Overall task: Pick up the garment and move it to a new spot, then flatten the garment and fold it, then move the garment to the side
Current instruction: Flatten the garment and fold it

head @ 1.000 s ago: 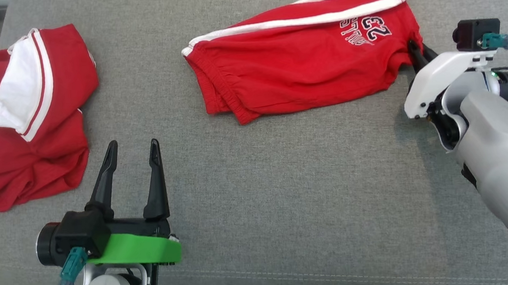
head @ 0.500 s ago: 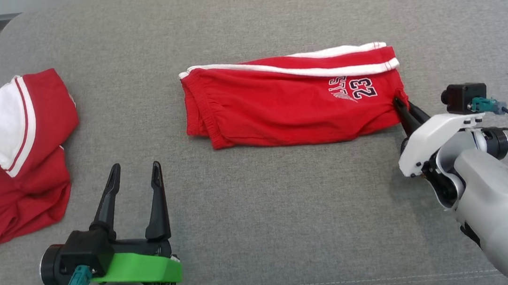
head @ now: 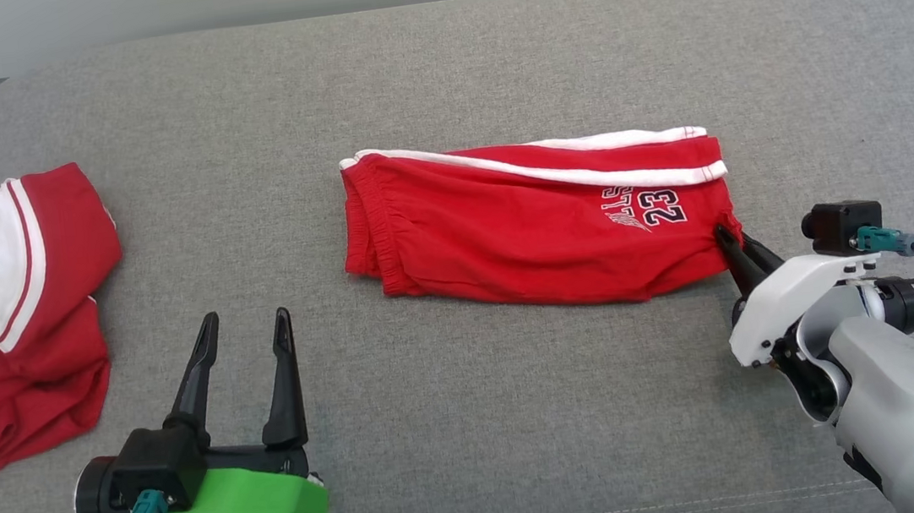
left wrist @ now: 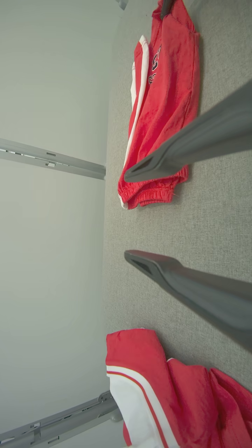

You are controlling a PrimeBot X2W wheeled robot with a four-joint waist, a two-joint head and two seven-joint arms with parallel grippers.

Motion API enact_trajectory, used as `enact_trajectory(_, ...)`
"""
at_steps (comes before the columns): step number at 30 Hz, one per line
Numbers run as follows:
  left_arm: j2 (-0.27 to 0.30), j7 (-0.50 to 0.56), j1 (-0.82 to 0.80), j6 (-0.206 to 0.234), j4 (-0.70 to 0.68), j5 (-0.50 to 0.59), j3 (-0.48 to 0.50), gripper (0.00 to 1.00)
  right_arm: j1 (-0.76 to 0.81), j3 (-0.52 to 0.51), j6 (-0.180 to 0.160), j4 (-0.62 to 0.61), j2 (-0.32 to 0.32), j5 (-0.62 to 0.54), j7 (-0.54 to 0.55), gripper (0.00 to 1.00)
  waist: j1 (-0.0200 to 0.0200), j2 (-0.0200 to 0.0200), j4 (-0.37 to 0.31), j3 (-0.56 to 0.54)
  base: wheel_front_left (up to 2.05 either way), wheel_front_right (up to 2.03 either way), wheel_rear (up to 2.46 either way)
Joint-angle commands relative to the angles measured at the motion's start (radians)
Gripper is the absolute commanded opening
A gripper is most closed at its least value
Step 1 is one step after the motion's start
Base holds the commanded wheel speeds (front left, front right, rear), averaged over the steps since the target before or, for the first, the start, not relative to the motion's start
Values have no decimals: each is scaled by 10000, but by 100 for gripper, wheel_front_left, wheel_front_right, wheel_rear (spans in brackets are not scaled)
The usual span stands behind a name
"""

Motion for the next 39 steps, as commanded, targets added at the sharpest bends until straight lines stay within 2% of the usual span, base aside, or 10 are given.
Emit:
enact_trajectory(1,4,-39,99,-14,44,33,49,100,102,-15,-14,128,-68,-177,-21,54,0,-1,-10,-11,0,0,0)
enact_trajectory(2,4,-39,107,-17,50,18,54,100,61,-8,-14,203,-102,-328,-56,100,0,-1,-13,-24,0,0,0)
enact_trajectory(9,4,-39,283,54,61,-31,192,100,260,-909,-13,-177,-49,-1035,-201,100,0,-1,-163,-280,0,0,0)
enact_trajectory(14,4,-39,519,116,-63,65,482,100,1280,-2398,-14,-2369,70,-2767,-205,100,0,-1,-432,-587,0,0,0)
enact_trajectory(20,7,-39,787,195,-198,129,874,100,2701,-3960,-13,-4367,727,-4445,-207,100,0,-1,-636,-871,0,0,0)
enact_trajectory(25,6,-39,1146,362,-491,223,1343,100,3710,-4710,-13,-5640,1262,-5461,-208,100,0,-1,-774,-1074,0,0,0)
enact_trajectory(31,78,-39,1650,538,-696,574,1745,100,4617,-5124,-13,-6597,1667,-6019,-209,100,0,-1,-816,-1309,0,0,0)
enact_trajectory(39,251,-39,2187,317,-734,638,1700,100,5592,-5501,-13,-7098,1976,-6078,-100,100,0,-1,-721,-1699,0,0,0)
